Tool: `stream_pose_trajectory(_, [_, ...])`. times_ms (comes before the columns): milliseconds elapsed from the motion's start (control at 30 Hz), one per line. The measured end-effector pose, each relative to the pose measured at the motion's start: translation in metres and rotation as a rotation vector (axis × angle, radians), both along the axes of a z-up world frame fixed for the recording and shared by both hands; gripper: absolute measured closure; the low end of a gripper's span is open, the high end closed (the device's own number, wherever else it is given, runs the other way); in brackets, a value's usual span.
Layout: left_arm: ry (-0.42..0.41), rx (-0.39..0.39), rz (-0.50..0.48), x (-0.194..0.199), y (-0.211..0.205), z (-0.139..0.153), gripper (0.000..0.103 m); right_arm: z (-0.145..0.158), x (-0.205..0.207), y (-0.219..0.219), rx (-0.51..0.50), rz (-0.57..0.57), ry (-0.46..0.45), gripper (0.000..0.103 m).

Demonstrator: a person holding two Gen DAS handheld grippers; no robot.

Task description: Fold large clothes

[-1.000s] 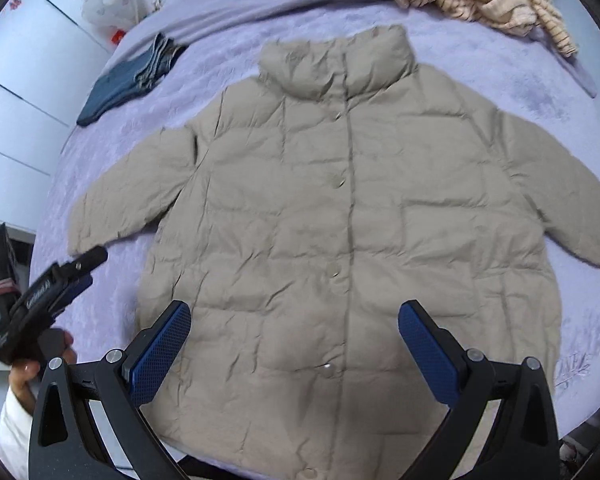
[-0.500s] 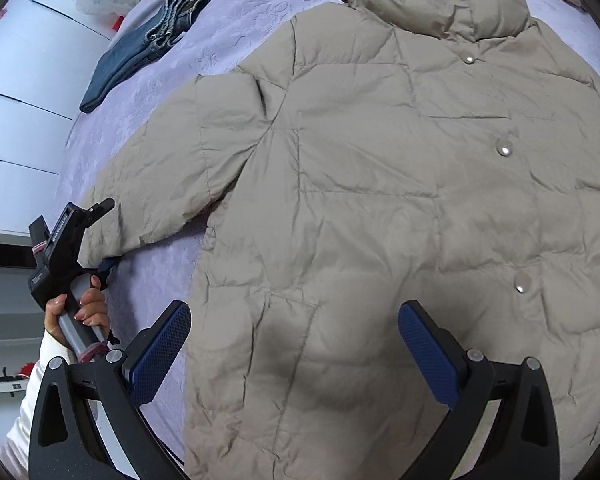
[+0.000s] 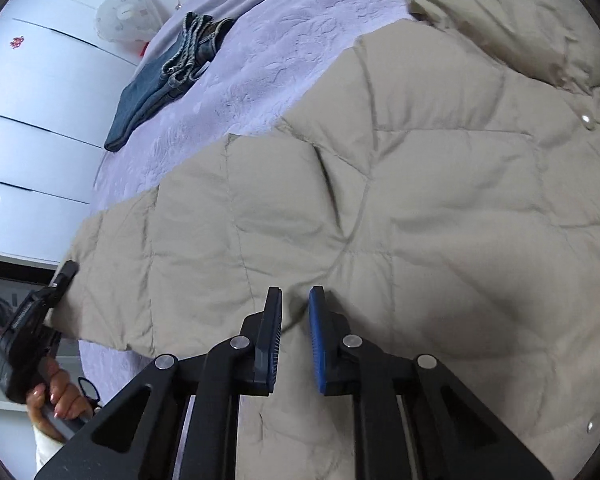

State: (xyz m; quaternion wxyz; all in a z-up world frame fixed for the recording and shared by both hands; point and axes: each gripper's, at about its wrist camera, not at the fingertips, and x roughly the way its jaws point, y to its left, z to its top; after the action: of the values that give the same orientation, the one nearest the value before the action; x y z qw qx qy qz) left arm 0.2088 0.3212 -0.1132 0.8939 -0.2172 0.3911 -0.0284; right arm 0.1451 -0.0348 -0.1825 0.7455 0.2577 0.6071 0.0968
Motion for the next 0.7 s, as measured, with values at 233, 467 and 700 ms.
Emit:
stream_pose_trajectory(233, [-0.132, -0.031, -0.309, -0.011, -0.101, 0.067, 0.096, -0.049, 0.02, 0.032, 0.046, 0.116, 0.091, 0.088])
stream_pose_trajectory(467, [-0.179, -0.007, -0.684, -0.019, -0.272, 0.081, 0.096, -0.003, -0.012, -0.041, 0.048, 0.048, 0.037, 0.088])
stream_pose_trajectory(700, [0.067, 0.305, -0.821, -0.036, -0.411, -0.022, 0.096, 0.021, -0.076, -0.174, -0.181, -0.157, 0.027, 0.088])
